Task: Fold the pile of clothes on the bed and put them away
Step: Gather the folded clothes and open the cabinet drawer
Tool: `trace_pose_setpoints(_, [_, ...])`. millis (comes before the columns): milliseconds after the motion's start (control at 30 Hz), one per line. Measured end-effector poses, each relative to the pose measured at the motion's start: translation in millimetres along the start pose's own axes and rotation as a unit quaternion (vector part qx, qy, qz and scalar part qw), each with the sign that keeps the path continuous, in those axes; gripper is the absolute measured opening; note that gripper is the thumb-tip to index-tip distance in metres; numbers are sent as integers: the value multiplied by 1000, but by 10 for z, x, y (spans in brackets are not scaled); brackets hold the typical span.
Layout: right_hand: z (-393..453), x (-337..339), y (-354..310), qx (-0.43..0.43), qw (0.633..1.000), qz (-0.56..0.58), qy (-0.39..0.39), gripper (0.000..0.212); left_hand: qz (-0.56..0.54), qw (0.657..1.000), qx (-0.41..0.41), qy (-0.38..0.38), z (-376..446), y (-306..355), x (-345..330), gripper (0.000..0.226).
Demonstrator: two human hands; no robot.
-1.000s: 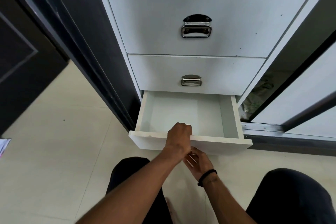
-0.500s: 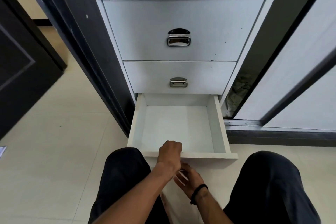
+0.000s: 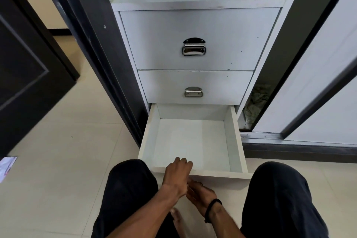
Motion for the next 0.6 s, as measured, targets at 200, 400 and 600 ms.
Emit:
trace_pose_setpoints(200, [58, -197, -29, 20, 999, 31, -3, 29, -33, 999, -18, 38, -5, -131, 14, 29])
trace_pose_setpoints(400, [27, -147, -73, 11, 1000, 13, -3, 27, -29, 1000, -11, 2, 22, -92, 13, 32])
trace_pose_setpoints(600, [-343, -309, -116, 12, 985, -172, 26, 17, -1, 1000, -3, -20, -16, -17, -50, 51])
Point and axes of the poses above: each hand's wrist, its own z-axis towards the middle knuckle, its own x-axis out of the back of the hand, y = z × x, the point moved 7 cm from there along z, towards the middle knuckle, and after that the axes turned 8 degrees about y, right-handed, at the moved point
